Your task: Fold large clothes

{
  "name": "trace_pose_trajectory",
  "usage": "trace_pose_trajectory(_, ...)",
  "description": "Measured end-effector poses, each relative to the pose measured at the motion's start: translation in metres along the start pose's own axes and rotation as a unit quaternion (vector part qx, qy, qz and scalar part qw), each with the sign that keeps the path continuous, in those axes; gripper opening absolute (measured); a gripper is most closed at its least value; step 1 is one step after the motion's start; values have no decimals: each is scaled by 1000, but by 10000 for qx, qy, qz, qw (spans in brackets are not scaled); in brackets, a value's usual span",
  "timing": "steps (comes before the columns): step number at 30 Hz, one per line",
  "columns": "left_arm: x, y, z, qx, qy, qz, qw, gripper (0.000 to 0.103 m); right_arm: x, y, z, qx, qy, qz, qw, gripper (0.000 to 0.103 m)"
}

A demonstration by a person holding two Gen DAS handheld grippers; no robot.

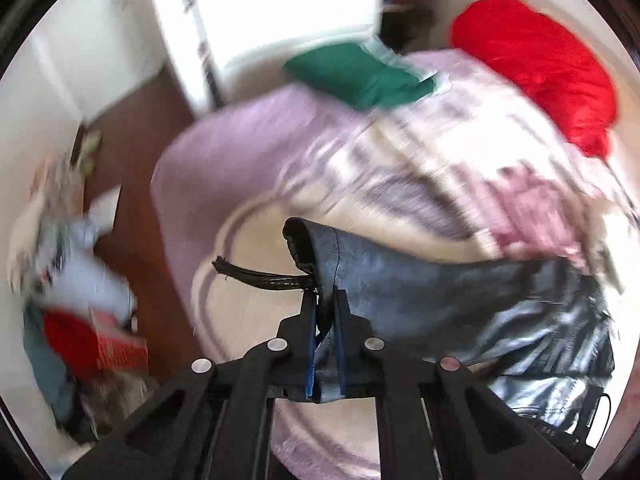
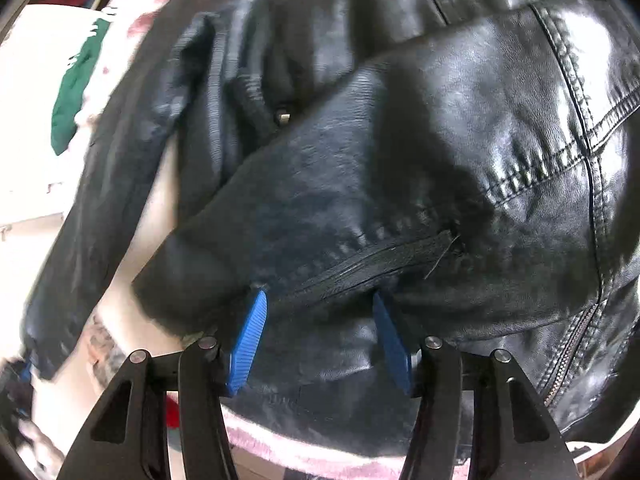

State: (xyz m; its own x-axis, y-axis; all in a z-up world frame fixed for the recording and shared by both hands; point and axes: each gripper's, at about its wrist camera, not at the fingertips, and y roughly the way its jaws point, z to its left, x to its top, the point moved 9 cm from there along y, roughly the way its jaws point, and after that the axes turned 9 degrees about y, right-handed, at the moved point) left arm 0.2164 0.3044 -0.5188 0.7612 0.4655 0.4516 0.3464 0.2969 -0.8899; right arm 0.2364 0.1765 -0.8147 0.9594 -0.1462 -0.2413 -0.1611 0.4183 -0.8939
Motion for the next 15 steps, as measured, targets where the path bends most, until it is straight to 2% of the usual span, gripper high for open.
trace_pose_trajectory(2, 15, -27, -38, 95, 729, -405, 9965, 6, -20, -6, -8, 245, 306, -24, 9992, 58)
trace_pose_trajectory(3, 18, -38, -63, 99, 1169, -612, 9912, 6, -30, -15, -25, 305, 460, -79, 9984, 58)
trace_pose_trajectory(4, 17, -49, -99, 70, 1713, -848, 9815, 6, -40, -25, -47, 349, 594, -137, 9975, 58)
trace_pose_trajectory(6, 6, -61, -158, -190, 2400, -1055, 9648, 5, -57, -46, -97, 342, 870, -155, 9955, 58)
trace_pose_trajectory(7, 3, -64, -177, -326, 2596, -1076, 9592, 5, -66, -57, -125, 350, 1058, -119, 9937, 58)
trace_pose_trajectory(10, -41, -80, -275, -948, 3482, -1195, 9249, 5, -72, -101, -215, 380, 1553, -83, 9871, 58)
trace_pose_trajectory(13, -114, -98, -369, -1489, 4508, -1374, 8693, 5, -85, -134, -284, 229, 1862, -285, 9818, 58)
trace_pose_trajectory(15, -180, -97, -420, -1785, 5250, -1373, 8208, 5, -78, -168, -328, 168, 2161, -384, 9755, 58)
